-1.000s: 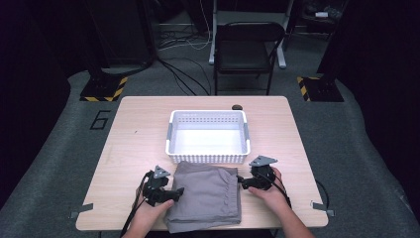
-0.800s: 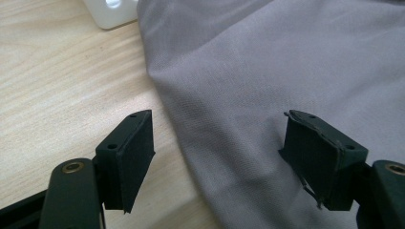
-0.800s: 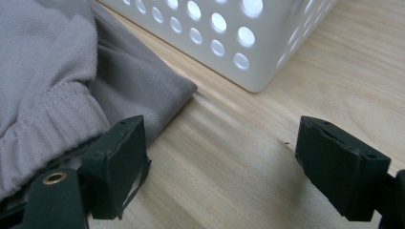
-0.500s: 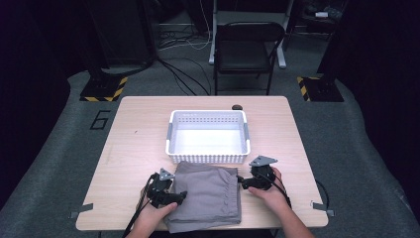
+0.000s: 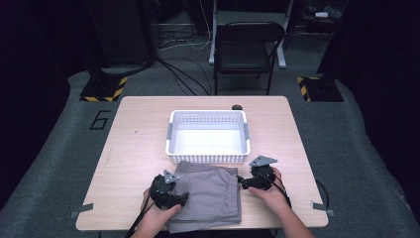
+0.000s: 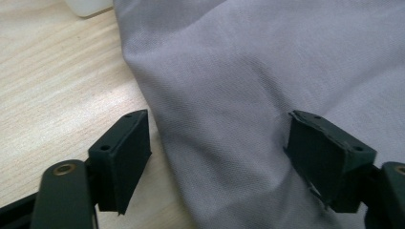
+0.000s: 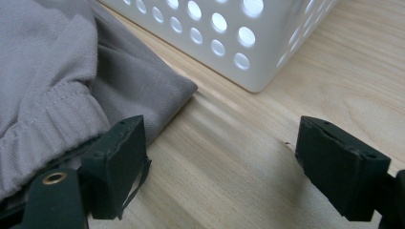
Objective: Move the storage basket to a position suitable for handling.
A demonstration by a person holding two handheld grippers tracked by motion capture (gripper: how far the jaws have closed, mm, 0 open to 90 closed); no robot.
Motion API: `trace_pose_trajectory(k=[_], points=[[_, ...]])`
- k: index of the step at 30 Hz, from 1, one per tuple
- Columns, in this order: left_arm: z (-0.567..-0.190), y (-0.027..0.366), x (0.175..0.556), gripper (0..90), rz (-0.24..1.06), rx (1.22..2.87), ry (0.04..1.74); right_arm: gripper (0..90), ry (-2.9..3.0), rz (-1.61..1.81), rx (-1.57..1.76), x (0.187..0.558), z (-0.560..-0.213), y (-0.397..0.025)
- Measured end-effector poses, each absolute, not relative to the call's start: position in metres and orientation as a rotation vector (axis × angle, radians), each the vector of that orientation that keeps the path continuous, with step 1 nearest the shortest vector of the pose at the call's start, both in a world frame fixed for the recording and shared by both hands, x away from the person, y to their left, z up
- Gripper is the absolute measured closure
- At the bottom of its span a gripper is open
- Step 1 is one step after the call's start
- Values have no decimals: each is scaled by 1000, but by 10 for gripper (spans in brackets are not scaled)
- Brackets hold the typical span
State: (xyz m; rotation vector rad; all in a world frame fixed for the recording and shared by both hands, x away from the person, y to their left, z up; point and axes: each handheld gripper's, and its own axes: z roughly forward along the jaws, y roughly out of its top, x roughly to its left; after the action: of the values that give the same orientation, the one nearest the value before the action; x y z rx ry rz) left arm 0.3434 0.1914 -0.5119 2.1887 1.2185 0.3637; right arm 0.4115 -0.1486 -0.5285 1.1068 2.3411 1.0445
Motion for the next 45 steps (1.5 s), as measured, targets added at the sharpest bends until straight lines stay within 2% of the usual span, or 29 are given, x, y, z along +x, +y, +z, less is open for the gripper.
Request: trace_pose_trajectory(k=[7,15,17,30,45], points=[[-509,189,343,468,335,2192,1185,177,2338,1042,1106,411,-528,-149],[-509,186,343,638,288,2159,1200,341,2351,1025,1186,409,-522,-151],[-510,187,343,660,277,2144,1204,348,2370,1032,1204,407,-519,-152],[-512,185,341,682,289,2122,1210,346,2410,1092,1229,393,-512,-142],[-512,185,341,681,296,2118,1200,283,2447,1026,1227,374,-510,-122]])
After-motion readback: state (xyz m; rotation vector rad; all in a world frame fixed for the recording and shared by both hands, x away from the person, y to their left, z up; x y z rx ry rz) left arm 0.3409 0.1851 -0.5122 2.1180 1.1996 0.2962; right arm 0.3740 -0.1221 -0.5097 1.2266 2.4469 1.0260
